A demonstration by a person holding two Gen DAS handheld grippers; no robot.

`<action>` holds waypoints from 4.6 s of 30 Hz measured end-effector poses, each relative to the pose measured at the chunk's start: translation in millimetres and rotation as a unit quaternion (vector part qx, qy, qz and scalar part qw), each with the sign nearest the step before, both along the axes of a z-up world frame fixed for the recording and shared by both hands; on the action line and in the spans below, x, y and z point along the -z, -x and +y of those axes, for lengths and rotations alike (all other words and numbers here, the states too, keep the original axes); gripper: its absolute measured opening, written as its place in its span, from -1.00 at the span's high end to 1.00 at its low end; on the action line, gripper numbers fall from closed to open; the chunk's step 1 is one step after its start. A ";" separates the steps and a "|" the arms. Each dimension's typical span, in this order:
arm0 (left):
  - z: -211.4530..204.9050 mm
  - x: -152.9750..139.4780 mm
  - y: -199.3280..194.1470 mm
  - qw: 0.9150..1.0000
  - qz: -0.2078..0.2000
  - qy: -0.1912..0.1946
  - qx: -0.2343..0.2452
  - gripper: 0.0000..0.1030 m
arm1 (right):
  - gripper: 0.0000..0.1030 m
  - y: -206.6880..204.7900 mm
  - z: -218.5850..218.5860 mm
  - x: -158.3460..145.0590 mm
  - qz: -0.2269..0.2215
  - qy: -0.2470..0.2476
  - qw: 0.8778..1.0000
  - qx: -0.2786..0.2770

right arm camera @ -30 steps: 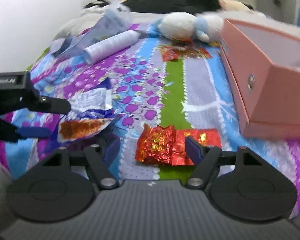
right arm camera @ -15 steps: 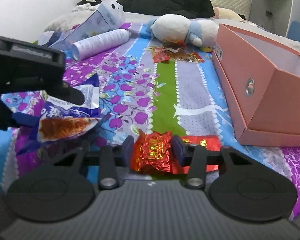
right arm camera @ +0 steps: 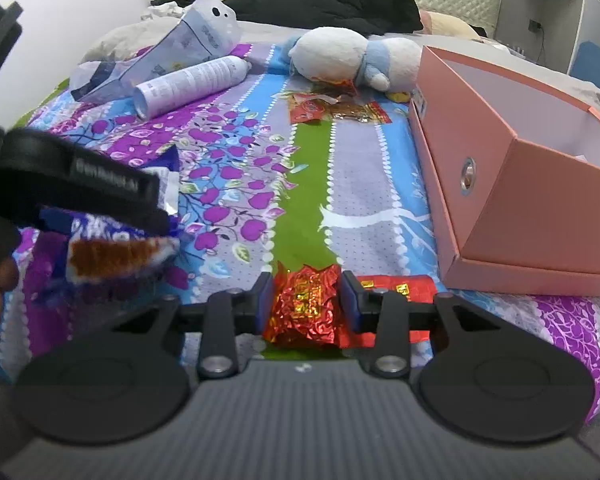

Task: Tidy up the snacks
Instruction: 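Lift the blue bag with the left gripper while the right lifts the red foil candy, then carry the blue bag and red foil candy over the pink box with both grippers, then open both grippers to drop the packets into the pink box, then withdraw both tools from the box back toward the snack pile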

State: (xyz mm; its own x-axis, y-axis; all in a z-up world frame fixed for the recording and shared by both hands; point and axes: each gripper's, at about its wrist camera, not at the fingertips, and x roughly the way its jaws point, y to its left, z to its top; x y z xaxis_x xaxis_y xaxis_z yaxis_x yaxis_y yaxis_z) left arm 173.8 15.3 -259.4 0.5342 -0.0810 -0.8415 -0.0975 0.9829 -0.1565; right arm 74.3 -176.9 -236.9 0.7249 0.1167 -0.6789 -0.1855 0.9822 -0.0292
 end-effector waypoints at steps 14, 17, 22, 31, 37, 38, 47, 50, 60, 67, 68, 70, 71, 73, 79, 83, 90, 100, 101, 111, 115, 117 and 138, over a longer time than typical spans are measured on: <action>-5.3 -36.5 -2.0 0.998 -0.041 0.025 0.052 0.18 | 0.26 -8.8 -14.0 -24.0 -0.005 -0.018 1.000 0.001; -5.7 -53.2 -1.6 0.996 -0.055 0.035 0.057 0.19 | 0.26 -10.4 -19.8 -34.7 -0.011 -0.025 1.000 0.003; -7.7 -83.2 -1.9 0.993 -0.078 0.050 0.067 0.19 | 0.27 -15.4 -27.3 -52.5 -0.022 -0.040 0.999 0.008; -15.3 -146.3 -7.9 0.986 -0.122 0.066 0.092 0.19 | 0.27 -20.2 -37.0 -109.7 -0.068 -0.059 0.996 -0.002; -27.1 -191.2 -19.7 0.979 -0.159 0.071 0.109 0.20 | 0.27 -28.3 -48.0 -154.7 -0.115 -0.060 0.992 -0.001; -30.7 -199.5 -22.1 0.977 -0.167 0.071 0.113 0.20 | 0.27 -29.4 -50.3 -161.0 -0.122 -0.059 0.991 0.000; -76.2 -257.2 -46.1 0.962 -0.210 0.084 0.155 0.20 | 0.27 -42.6 -84.7 -215.9 -0.186 -0.049 0.981 0.024; -97.0 -268.9 -58.6 0.958 -0.210 0.095 0.170 0.21 | 0.27 -47.5 -100.8 -228.6 -0.199 -0.041 0.978 0.037; -192.6 -247.1 -110.6 0.956 -0.147 0.098 0.235 0.21 | 0.27 -85.2 -176.4 -215.1 -0.138 -0.044 0.984 0.100; -244.0 -193.9 -143.6 0.958 -0.065 0.077 0.269 0.22 | 0.27 -108.9 -215.1 -174.3 -0.057 -0.030 0.989 0.136; -249.0 -187.0 -145.3 0.957 -0.053 0.077 0.274 0.22 | 0.27 -111.6 -220.5 -168.0 -0.044 -0.032 0.989 0.137; -258.3 -172.3 -149.3 0.956 -0.032 0.075 0.283 0.22 | 0.27 -118.7 -227.8 -154.2 -0.016 -0.038 0.989 0.141; -261.1 -165.9 -151.8 0.956 -0.025 0.071 0.285 0.22 | 0.27 -122.4 -231.0 -147.0 -0.001 -0.040 0.989 0.142; -266.9 -156.3 -155.7 0.956 -0.010 0.064 0.288 0.22 | 0.27 -128.0 -239.0 -132.6 0.026 -0.050 0.988 0.147; -273.8 -141.2 -159.7 0.955 0.007 0.055 0.293 0.22 | 0.24 -131.8 -250.7 -99.3 0.076 -0.074 0.982 0.157; -274.3 -141.0 -159.0 0.956 0.005 0.048 0.291 0.17 | 0.05 -129.7 -251.3 -89.4 0.086 -0.083 0.981 0.151; -264.9 -157.5 -147.0 0.955 -0.025 0.049 0.292 -0.09 | -0.17 -124.2 -242.3 -99.4 0.061 -0.071 0.985 0.143; -212.3 -216.8 -109.7 0.952 -0.133 0.048 0.271 -0.09 | -0.17 -104.0 -217.8 -154.7 -0.032 -0.077 0.988 0.131; -205.2 -221.3 -105.9 0.953 -0.142 0.050 0.264 -0.09 | -0.17 -102.0 -213.0 -159.9 -0.041 -0.077 0.988 0.125; -134.0 -246.5 -57.4 0.951 -0.219 0.029 0.217 -0.09 | -0.17 -69.4 -161.8 -191.2 -0.121 -0.086 0.985 0.085; -103.6 -244.2 -36.3 0.953 -0.234 0.034 0.190 -0.09 | -0.17 -55.0 -141.8 -192.9 -0.142 -0.092 0.983 0.066; -90.7 -240.8 -27.3 0.954 -0.240 0.034 0.178 -0.09 | -0.17 -48.2 -133.8 -191.3 -0.147 -0.097 0.983 0.059; -20.3 -178.8 59.3 0.965 -0.234 0.006 0.116 -0.09 | -0.17 14.2 -56.5 -140.5 -0.132 -0.085 0.987 0.015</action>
State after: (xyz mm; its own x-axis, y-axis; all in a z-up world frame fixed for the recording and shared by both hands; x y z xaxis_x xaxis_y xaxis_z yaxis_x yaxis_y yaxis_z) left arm 114.5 -5.0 -80.6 0.8219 -0.2531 -0.5103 0.2098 0.9674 -0.1419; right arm 60.1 -233.4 -96.4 0.8791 0.1892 -0.4376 -0.1648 0.9819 0.0933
